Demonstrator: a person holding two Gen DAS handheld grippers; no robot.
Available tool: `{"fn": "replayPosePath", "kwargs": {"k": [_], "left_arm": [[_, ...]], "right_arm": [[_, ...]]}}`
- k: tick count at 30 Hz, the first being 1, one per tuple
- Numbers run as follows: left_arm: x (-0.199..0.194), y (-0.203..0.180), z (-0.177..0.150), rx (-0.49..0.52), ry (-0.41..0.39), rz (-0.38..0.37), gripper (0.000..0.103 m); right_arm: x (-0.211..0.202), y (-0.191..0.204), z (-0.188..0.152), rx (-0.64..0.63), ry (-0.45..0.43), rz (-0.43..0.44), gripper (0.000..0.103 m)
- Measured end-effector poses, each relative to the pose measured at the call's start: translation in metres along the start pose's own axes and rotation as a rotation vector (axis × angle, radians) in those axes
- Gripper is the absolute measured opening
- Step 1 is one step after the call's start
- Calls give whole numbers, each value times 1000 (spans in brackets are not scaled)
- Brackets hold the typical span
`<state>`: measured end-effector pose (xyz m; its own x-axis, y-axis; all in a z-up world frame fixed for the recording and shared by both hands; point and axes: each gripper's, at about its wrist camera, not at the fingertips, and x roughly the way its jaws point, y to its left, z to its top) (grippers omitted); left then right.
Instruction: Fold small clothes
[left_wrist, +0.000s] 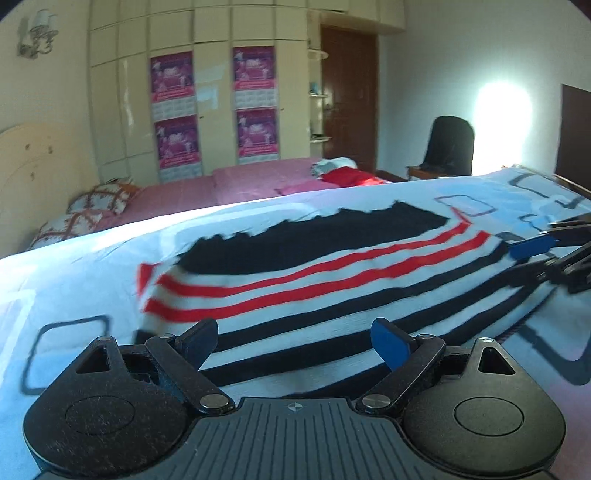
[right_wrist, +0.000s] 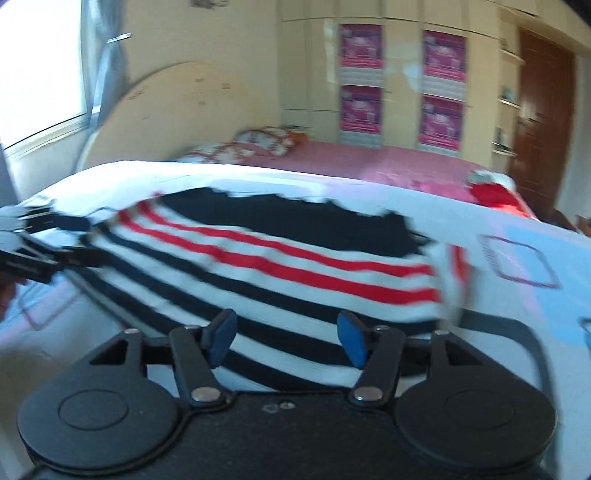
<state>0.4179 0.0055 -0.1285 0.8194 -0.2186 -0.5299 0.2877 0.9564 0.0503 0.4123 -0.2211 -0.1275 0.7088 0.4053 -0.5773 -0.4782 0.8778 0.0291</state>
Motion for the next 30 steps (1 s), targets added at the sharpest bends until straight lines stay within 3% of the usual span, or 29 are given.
{"fn": "replayPosePath", "kwargs": {"k": [4, 6, 15, 20, 30], "left_arm": [[19, -23, -2, -8, 30, -16, 89], [27, -26, -9, -2, 67, 21, 89], [13, 6, -33, -40, 90, 61, 89], [14, 11, -34, -33, 95, 61, 89], [13, 14, -32, -28, 104, 52, 89]], "right_arm": [[23, 32, 1, -59, 20, 9, 57], [32, 41, -6, -124, 60, -48, 58], [3, -8, -34, -29, 94, -60, 57], [-6, -8, -46, -84, 122, -107, 58], [-20, -12, -46, -70, 147, -146, 57]]}}
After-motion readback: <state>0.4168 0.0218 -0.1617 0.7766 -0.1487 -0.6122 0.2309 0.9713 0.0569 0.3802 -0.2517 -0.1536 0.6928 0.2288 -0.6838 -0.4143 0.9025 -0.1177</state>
